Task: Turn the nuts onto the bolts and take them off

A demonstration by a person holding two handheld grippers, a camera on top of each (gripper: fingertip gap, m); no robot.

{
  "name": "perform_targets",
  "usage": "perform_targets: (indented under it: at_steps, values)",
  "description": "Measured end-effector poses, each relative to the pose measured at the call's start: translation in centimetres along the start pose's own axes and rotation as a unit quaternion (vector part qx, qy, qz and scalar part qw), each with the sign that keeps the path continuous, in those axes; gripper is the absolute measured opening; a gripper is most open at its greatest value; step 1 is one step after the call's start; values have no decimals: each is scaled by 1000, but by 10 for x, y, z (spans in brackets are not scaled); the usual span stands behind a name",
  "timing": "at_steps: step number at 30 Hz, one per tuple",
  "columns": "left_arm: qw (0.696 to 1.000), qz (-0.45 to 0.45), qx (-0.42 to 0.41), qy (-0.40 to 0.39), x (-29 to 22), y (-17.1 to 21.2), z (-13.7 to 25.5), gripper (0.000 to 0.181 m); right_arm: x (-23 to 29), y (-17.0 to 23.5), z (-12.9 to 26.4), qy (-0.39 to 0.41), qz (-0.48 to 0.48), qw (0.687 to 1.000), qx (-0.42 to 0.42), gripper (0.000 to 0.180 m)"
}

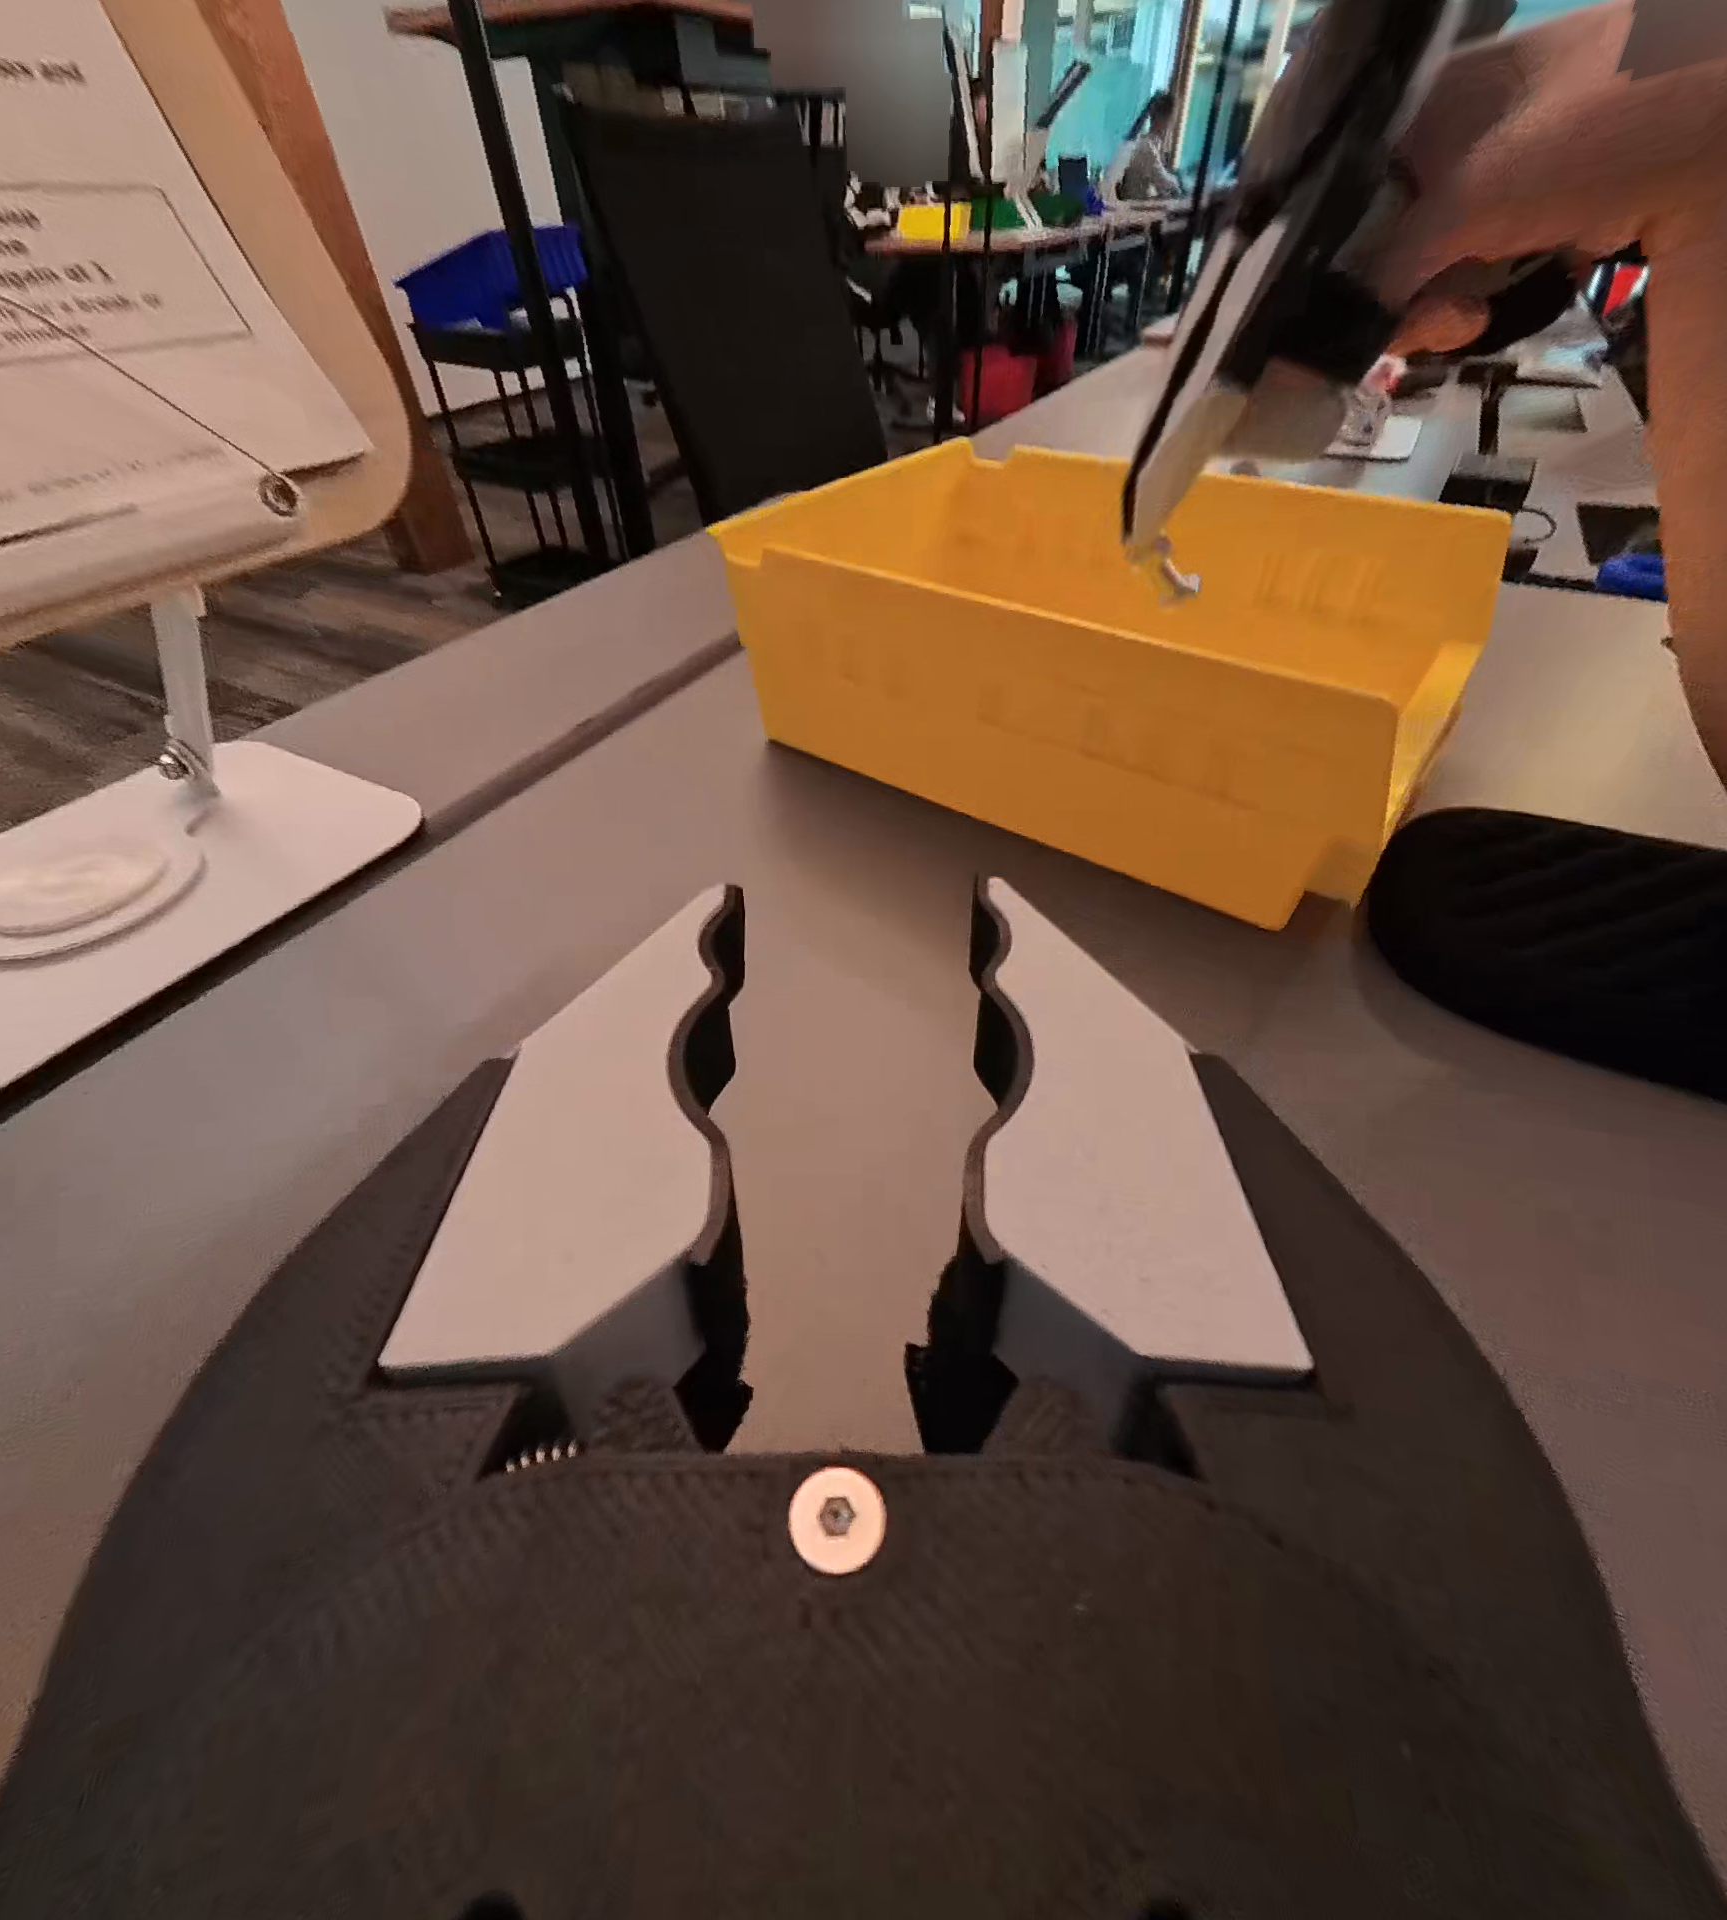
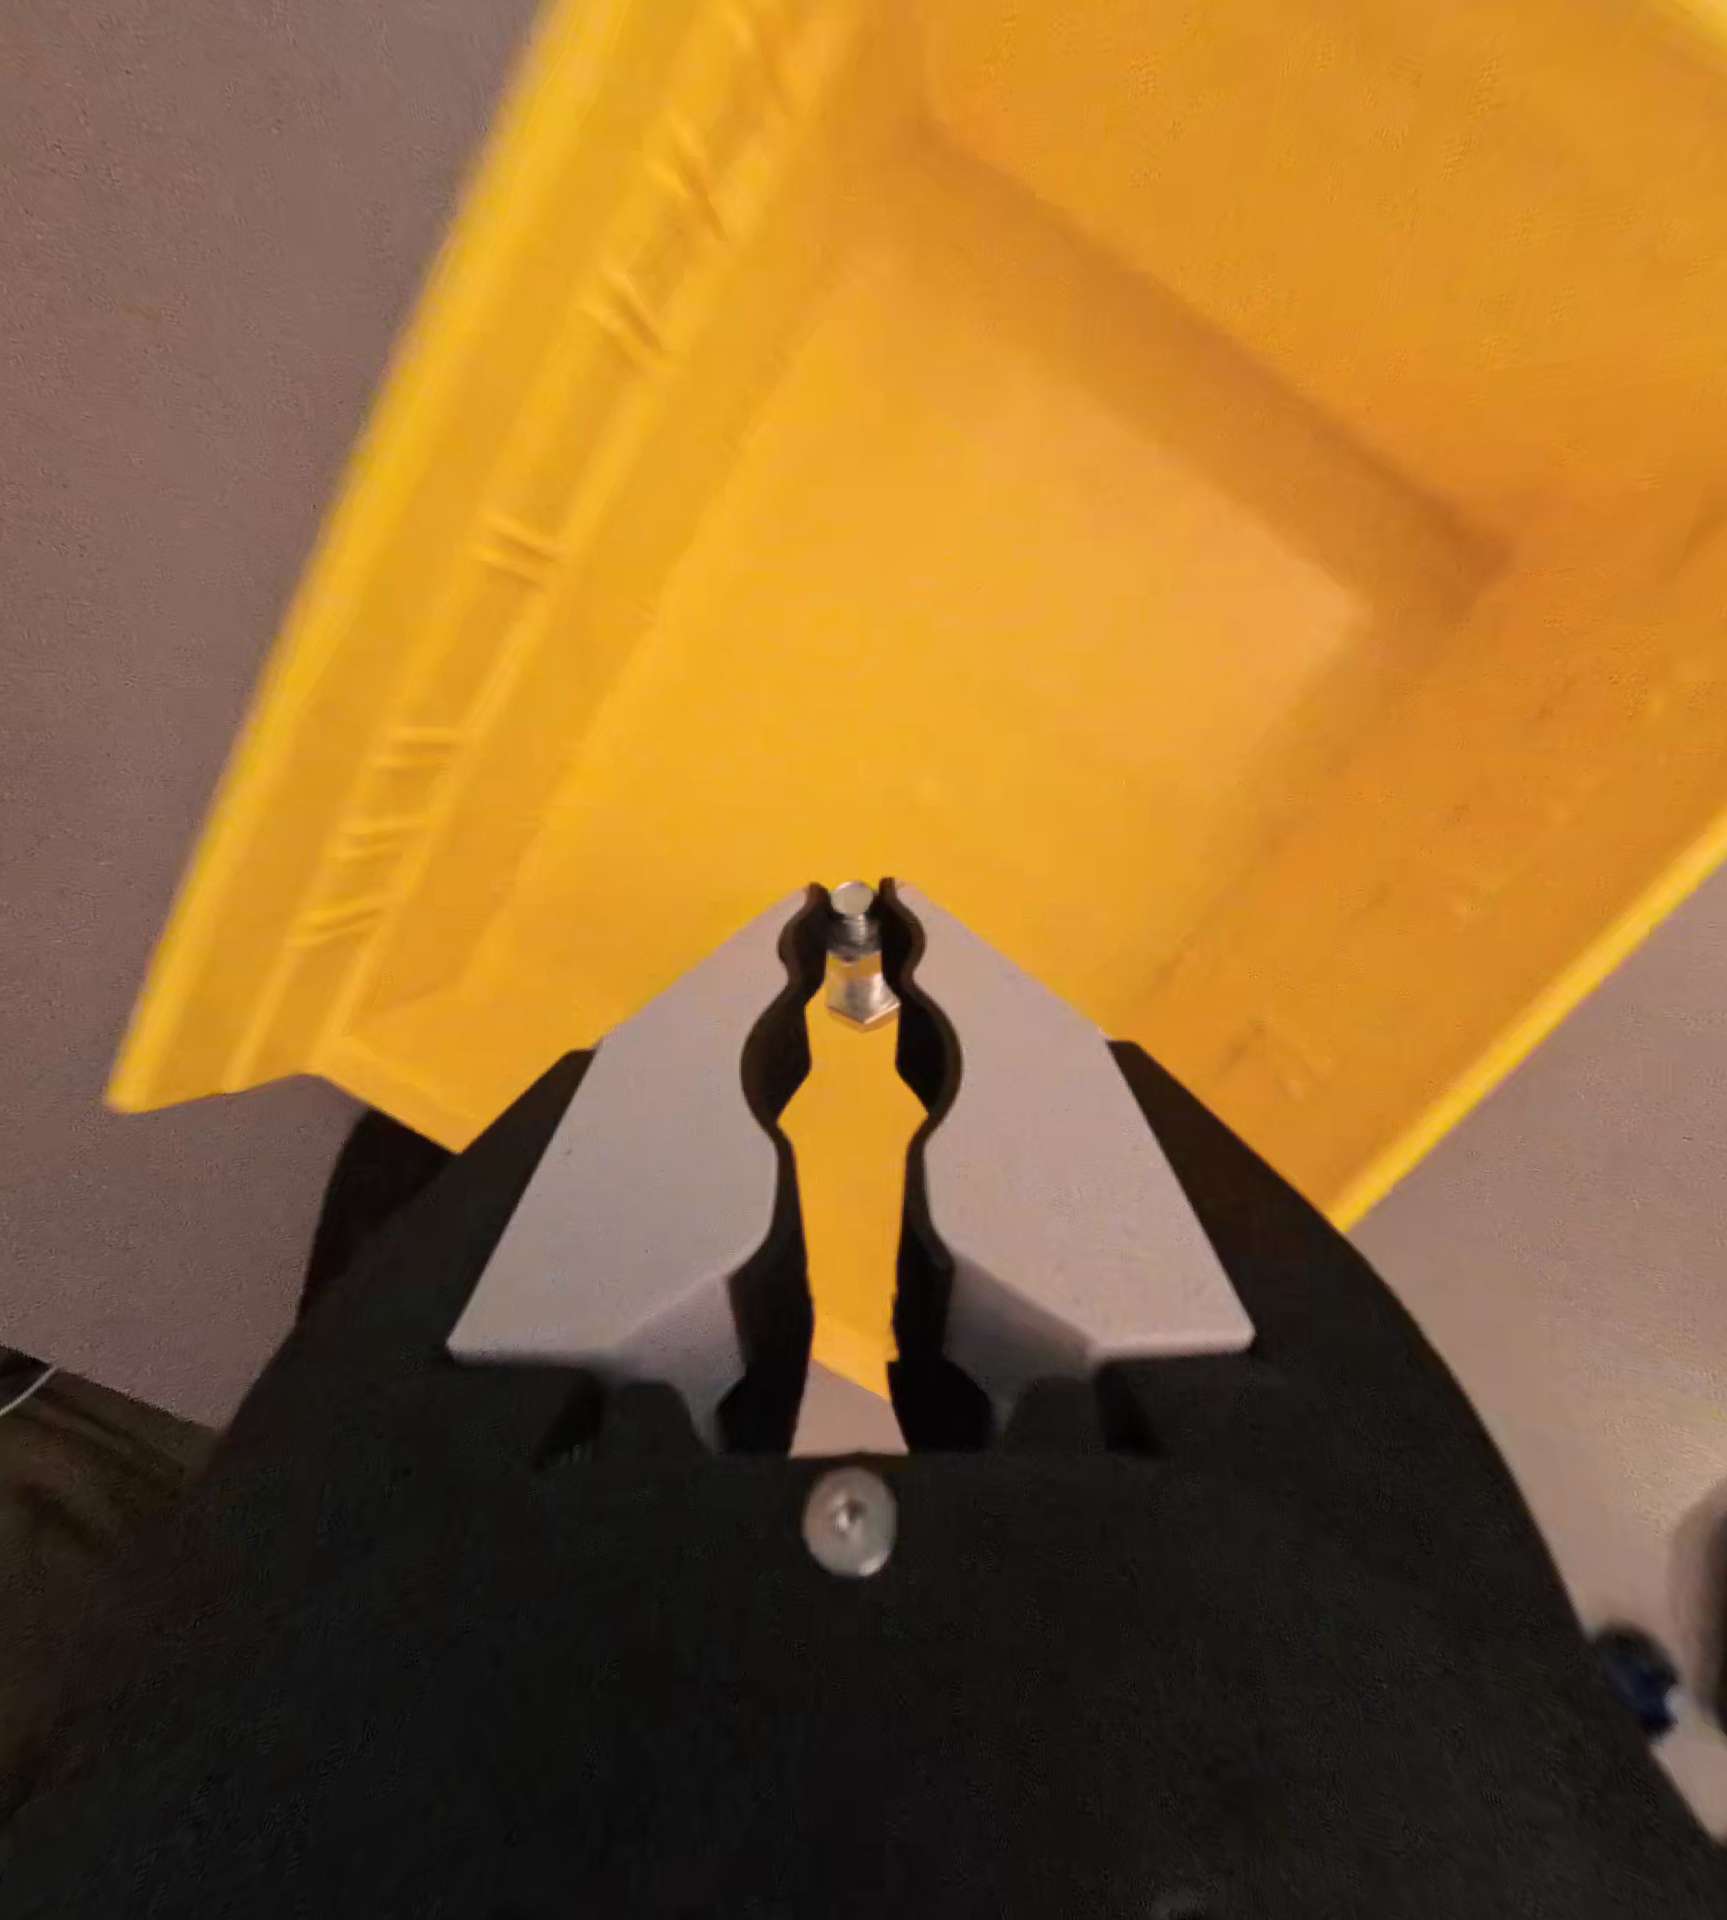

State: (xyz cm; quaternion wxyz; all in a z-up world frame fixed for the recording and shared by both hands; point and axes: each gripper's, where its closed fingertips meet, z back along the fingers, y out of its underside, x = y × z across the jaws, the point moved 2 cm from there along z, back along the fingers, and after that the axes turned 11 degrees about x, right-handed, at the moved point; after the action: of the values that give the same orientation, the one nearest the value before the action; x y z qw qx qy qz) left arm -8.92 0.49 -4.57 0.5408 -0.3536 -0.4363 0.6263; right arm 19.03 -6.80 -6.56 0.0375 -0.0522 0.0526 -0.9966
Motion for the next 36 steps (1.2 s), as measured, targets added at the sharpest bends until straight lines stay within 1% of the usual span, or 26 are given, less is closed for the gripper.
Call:
perform_targets:
  at_steps: [1,3,4,6,8,10,13,14,15,18,19,21,23,24,26,27,28,29,31,32,33,36]
  values:
    - [1000,-2,4,1,-1,1,-1,42,-17,12,-17,-2,-32,998,50,8]
    - [1000,-3,4,5,-2,0,-1,41,-33,20,-40,-15,-58,994,90,8]
    - [1000,-3,3,6,-2,0,0,41,-39,23,-46,-10,-76,991,106,8]
    - [1000,-1,1,7,-1,-1,1,41,-50,19,-48,18,-94,990,100,8]
    - [1000,0,0,7,0,-2,2,40,-54,11,-51,23,-98,991,84,9]
    - [1000,1,-1,9,0,-2,2,40,-58,15,-60,25,-110,988,109,9]
    - [1000,0,2,10,-1,-2,1,40,-68,17,-64,79,-109,982,136,10]
    - [1000,-1,2,9,-1,-2,1,41,-69,12,-62,86,-104,983,125,14]
    - [1000,-3,2,8,-1,-3,2,42,-69,7,-59,89,-104,985,109,23]
    - [1000,-11,-7,2,0,-17,11,47,-60,-5,-36,95,-93,989,69,35]
    - [1000,-15,-14,2,0,-27,19,48,-54,-13,-24,98,-76,992,39,34]
    - [999,-45,-12,-13,2,-51,44,47,-36,-35,7,102,-37,993,-51,35]
    - [994,-91,34,-59,15,-64,76,45,-15,-61,47,110,-3,980,-163,37]
    - [988,-107,82,-75,22,-63,94,43,-4,-73,70,124,17,966,-227,38]
    - [966,-103,213,-108,41,-38,132,46,23,-88,112,148,70,926,-340,40]
    - [950,-100,270,-123,49,-22,152,44,38,-92,130,158,97,903,-388,46]
    - [936,-98,314,-127,55,-4,169,36,51,-94,143,167,120,882,-423,47]
    - [921,-93,358,-122,60,16,184,30,61,-94,152,176,136,867,-446,47]
    - [894,-71,424,-123,75,52,207,34,73,-95,161,193,159,849,-466,48]
    - [886,-51,445,-118,81,66,213,31,75,-96,162,198,163,845,-469,48]
    - [878,-26,464,-115,88,79,219,27,76,-97,160,198,165,845,-468,48]
    - [840,49,530,-109,103,117,230,31,75,-101,148,187,166,858,-449,48]
